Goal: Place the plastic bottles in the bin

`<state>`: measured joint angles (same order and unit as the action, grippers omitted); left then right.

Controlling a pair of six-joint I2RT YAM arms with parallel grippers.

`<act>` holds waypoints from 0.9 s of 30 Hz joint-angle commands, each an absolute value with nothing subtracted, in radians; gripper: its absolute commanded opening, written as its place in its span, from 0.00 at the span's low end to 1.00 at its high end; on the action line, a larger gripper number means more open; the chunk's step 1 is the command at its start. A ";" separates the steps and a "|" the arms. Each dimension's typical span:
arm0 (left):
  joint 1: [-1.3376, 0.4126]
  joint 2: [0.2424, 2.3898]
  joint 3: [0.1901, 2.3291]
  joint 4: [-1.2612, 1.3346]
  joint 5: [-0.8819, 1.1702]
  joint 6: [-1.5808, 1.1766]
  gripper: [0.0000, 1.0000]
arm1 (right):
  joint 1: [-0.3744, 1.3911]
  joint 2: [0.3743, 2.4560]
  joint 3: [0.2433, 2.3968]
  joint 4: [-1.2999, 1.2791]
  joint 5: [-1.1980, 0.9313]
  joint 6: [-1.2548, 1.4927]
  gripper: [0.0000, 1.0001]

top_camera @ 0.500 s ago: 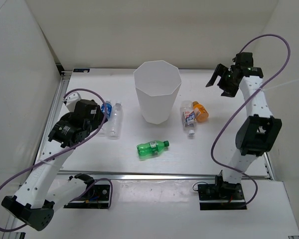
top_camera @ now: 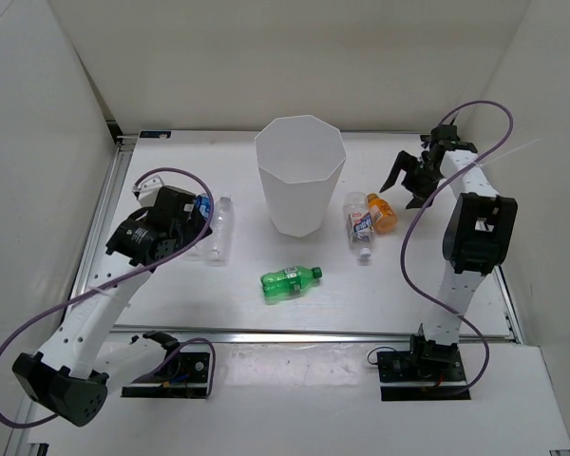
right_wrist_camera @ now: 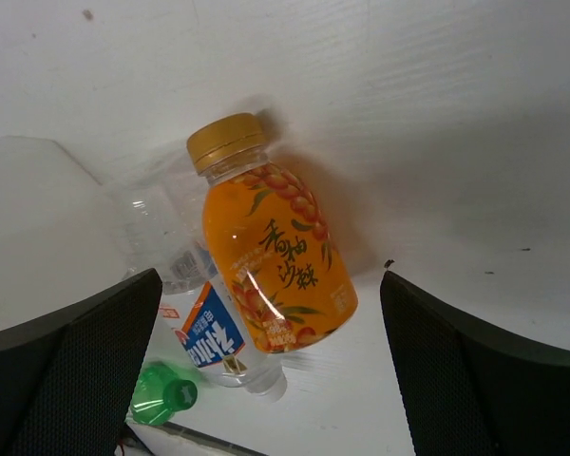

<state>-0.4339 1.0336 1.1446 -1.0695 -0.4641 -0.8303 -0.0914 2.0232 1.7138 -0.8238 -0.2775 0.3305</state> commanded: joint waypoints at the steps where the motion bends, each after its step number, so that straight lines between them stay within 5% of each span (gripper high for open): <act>1: -0.430 1.057 1.146 -1.092 -0.460 -0.844 1.00 | -0.089 2.061 1.710 -0.787 -0.327 0.305 0.99; 14: -0.420 1.161 1.192 -1.103 -0.442 -0.831 1.00 | -0.078 2.187 1.743 -0.787 -0.374 0.314 0.99; 27: -0.393 1.161 1.161 -1.102 -0.433 -0.841 1.00 | -0.078 2.163 1.635 -0.787 -0.241 0.333 0.49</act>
<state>-0.4007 1.1744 1.1568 -1.0996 -0.4423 -0.8356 -0.0681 2.1788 1.6814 -0.7784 -0.3370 0.3470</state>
